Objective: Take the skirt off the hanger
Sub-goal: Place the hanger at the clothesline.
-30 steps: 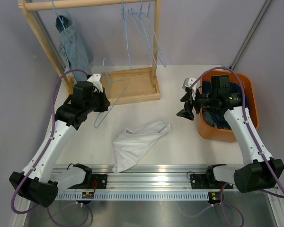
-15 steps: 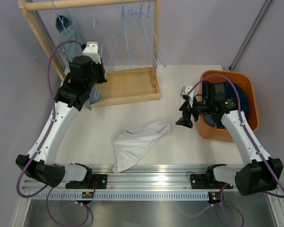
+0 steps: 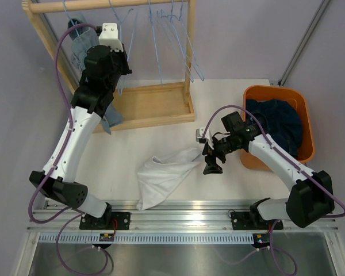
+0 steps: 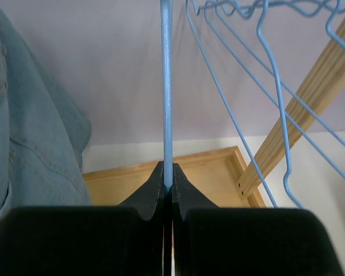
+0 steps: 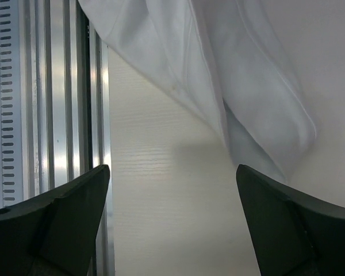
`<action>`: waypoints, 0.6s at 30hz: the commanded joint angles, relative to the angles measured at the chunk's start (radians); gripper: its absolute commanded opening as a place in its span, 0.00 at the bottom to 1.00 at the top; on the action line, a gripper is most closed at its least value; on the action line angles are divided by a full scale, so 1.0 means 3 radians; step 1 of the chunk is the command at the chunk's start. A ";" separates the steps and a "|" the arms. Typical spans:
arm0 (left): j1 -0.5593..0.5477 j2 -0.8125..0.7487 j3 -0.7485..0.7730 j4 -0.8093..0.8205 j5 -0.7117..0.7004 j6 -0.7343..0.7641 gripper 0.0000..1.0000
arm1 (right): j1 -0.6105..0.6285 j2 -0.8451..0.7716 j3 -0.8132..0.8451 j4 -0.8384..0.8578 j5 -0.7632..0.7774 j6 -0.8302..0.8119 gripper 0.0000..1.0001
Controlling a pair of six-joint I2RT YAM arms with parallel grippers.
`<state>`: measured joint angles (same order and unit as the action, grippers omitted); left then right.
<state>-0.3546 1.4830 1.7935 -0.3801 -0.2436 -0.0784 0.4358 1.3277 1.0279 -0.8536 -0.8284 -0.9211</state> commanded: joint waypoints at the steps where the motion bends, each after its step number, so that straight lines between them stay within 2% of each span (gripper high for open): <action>1: 0.0026 0.0241 0.0326 0.0316 -0.0114 0.0052 0.00 | 0.0132 0.0043 0.0127 0.0252 0.0178 0.0068 0.99; 9: 0.0072 0.0609 0.0490 0.0326 -0.0098 -0.0035 0.00 | 0.0388 0.0053 0.0163 0.0993 0.0542 0.0553 0.99; 14: 0.0154 0.0722 0.0505 0.0331 -0.0037 -0.0122 0.00 | 0.0623 0.0094 0.0077 0.1581 0.1098 0.1070 1.00; 18: 0.0154 0.0732 0.0470 0.0331 0.0034 -0.0158 0.07 | 0.0766 0.0135 -0.0015 0.2036 0.1436 0.1402 0.99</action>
<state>-0.3099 1.7088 1.8988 -0.3481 -0.2470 -0.1059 0.6350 1.3605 1.0325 -0.4217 -0.5190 -0.6182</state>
